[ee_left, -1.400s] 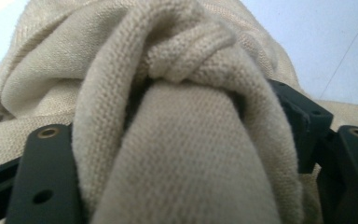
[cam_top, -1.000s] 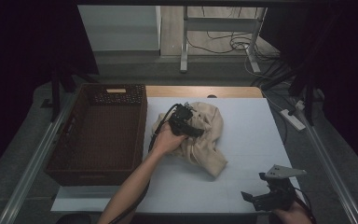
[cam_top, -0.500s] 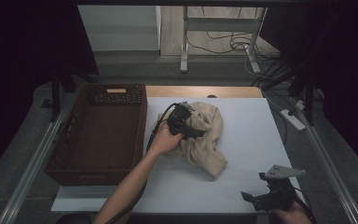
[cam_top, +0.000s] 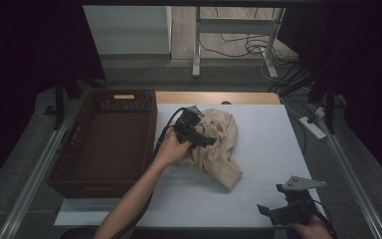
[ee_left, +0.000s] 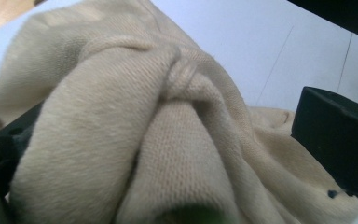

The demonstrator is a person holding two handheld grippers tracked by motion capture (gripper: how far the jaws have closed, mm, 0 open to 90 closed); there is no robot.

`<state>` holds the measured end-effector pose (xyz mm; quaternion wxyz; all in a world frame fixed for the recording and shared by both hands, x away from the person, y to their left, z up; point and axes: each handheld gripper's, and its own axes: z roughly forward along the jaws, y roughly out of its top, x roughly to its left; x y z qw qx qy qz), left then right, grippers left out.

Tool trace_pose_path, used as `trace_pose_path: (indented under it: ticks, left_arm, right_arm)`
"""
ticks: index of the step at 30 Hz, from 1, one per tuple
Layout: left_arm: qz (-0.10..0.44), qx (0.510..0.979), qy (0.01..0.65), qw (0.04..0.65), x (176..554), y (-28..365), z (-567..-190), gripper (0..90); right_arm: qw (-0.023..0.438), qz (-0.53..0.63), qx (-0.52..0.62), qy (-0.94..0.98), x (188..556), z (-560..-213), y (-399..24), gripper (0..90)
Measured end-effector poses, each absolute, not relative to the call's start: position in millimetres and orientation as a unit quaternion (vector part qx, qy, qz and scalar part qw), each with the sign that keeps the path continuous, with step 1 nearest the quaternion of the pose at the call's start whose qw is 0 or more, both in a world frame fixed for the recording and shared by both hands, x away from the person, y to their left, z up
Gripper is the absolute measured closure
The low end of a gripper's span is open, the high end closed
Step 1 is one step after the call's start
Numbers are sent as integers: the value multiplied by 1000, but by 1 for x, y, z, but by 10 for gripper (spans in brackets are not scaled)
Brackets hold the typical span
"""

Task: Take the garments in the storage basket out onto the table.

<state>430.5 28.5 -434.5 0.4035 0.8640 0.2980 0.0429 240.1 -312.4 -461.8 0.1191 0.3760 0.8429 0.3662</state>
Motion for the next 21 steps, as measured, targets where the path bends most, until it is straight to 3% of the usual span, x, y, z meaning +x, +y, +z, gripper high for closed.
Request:
trace_pose_path:
  ticks: [21]
  left_arm:
    - [67,856,283,427,406,54,-402,0]
  right_arm:
    - [121,363,376,844,240,-462,-312,5]
